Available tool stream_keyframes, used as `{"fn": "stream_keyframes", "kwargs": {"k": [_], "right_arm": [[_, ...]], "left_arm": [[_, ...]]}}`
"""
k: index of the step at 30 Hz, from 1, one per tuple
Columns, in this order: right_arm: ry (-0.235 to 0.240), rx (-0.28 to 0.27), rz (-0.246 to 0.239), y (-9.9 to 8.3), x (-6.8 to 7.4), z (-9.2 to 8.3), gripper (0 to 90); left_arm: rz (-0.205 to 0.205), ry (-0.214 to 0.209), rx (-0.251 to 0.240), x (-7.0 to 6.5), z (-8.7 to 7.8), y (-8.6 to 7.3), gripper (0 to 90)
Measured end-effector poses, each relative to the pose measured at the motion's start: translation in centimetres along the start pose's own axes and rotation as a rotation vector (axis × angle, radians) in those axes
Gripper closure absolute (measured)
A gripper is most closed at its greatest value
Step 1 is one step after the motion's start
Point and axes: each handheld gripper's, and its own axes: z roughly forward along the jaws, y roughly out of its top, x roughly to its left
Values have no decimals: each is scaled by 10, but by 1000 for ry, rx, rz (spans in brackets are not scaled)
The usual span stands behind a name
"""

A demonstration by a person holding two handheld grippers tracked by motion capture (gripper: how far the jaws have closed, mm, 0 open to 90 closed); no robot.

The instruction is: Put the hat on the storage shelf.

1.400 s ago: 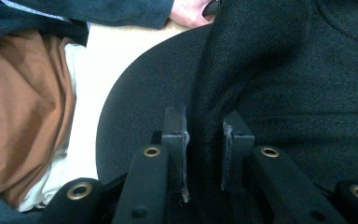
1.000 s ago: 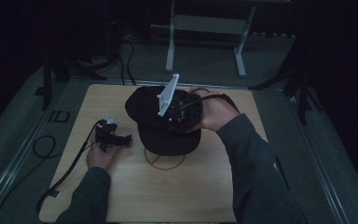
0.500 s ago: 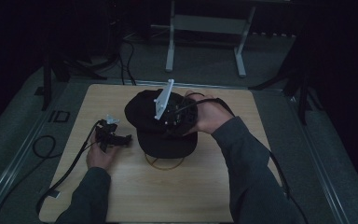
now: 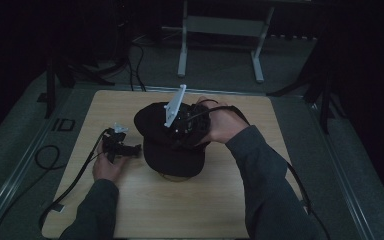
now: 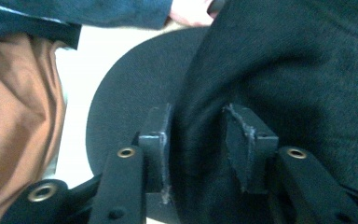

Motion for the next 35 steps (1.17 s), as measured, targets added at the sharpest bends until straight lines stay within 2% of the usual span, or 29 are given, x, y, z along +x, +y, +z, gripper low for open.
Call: {"fn": "stream_keyframes", "kwargs": {"k": [7, 19, 29, 35], "right_arm": [[7, -9, 0, -1, 2, -3, 574], [6, 3, 4, -6, 4, -2, 626], [-15, -7, 43, -29, 8, -13, 634], [-29, 10, 74, -43, 11, -16, 633]], "left_arm": [[-1, 1, -2, 0, 0, 0, 23], [-1, 1, -2, 0, 0, 0, 23], [-1, 1, -2, 0, 0, 0, 23], [-1, 0, -2, 0, 0, 0, 23]]}}
